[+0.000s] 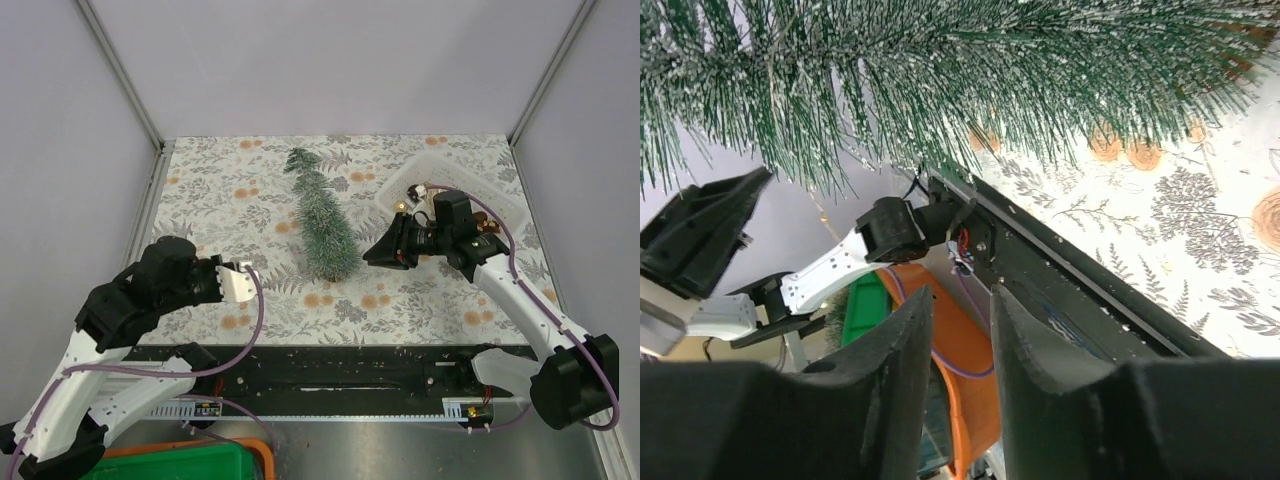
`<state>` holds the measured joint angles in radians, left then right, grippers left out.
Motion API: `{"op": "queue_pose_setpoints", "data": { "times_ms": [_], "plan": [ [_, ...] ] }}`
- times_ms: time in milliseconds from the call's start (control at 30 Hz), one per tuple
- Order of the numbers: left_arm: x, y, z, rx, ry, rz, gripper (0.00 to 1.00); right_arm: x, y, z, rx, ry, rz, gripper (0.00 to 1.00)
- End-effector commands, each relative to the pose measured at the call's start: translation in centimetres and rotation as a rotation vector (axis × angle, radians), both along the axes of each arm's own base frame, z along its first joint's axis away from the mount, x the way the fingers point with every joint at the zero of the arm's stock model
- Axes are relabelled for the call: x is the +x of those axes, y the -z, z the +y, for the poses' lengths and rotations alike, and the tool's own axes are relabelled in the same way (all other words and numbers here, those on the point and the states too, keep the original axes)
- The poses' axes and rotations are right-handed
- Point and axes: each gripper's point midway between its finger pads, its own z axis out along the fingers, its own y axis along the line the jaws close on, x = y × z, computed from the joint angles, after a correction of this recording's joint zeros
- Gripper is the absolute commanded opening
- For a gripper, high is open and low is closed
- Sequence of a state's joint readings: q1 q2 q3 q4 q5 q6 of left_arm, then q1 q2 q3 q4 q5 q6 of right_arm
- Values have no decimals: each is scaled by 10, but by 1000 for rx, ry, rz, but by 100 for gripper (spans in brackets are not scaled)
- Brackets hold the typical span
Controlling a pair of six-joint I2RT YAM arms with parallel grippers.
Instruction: Decorate the small christmas tree
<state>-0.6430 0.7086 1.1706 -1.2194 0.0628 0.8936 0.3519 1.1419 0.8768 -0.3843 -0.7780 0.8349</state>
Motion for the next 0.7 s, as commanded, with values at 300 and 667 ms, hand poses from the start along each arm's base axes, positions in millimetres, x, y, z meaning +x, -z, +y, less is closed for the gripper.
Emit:
{"op": "queue_pose_setpoints", "data": {
  "times_ms": [300,667],
  "plan": [
    [36,-43,35,27,-191,-318,0,21,13,-5,-105,-2,-169,41],
    [53,-26,29,-88,-348,-287,0,48,-6,-28,-270,260,-564,69]
  ]
}}
